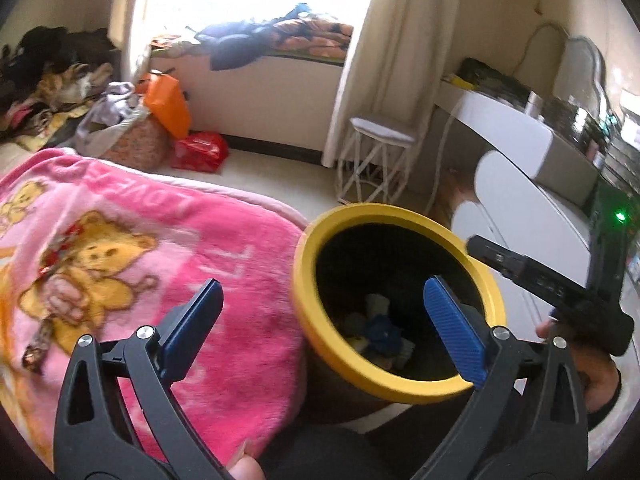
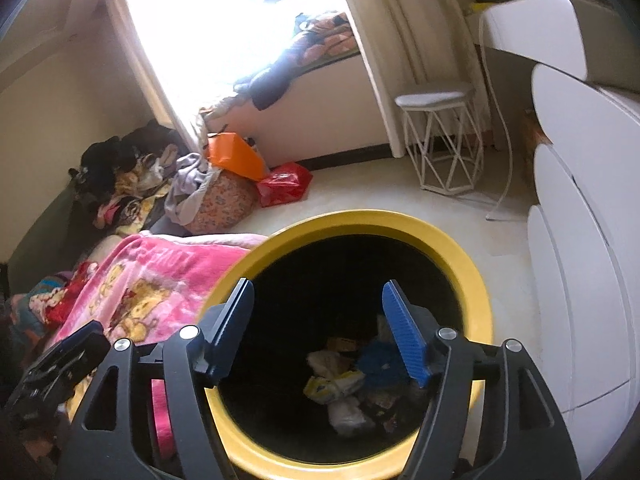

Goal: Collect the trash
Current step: 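Move both tools back to the last wrappers on the blanket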

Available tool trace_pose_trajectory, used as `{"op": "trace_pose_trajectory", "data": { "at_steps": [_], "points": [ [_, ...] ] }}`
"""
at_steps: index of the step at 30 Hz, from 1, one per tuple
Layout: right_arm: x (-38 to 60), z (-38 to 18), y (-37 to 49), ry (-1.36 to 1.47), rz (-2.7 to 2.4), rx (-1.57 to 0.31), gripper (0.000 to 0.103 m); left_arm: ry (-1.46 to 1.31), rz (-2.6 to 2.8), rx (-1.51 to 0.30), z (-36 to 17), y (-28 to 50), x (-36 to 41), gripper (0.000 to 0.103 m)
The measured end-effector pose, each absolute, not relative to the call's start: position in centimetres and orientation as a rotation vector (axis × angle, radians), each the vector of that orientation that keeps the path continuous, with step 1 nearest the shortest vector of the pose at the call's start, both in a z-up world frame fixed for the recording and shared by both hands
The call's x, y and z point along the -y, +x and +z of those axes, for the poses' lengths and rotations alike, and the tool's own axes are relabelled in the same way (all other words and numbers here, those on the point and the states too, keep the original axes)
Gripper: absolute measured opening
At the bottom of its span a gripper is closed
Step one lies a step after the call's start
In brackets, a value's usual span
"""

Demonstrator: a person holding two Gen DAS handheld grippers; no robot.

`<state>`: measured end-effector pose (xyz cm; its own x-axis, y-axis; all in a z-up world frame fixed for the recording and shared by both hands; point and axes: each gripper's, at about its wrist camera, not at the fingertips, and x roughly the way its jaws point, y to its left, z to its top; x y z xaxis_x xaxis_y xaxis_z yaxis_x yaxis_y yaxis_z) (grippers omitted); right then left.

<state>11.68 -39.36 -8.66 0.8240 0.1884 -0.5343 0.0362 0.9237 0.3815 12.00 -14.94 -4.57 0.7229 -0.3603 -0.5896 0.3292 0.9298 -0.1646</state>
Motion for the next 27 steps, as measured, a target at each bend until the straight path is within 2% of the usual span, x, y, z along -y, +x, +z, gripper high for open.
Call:
{"op": "trace_pose_trajectory", "data": {
  "at_steps": [12,27],
  "points": [
    [31.3,-5.6,13.3,0.276,0.240,-0.599,0.074,-0.075,-0.214,-0.589,-3.0,11.3,6.7,0.093],
    [15.0,-4.0,21.0,0.189,0.545,-0.712,0.077,-0.192,-0.022,-0.637,-5.5,10.9,-5.6,0.093]
  ]
}}
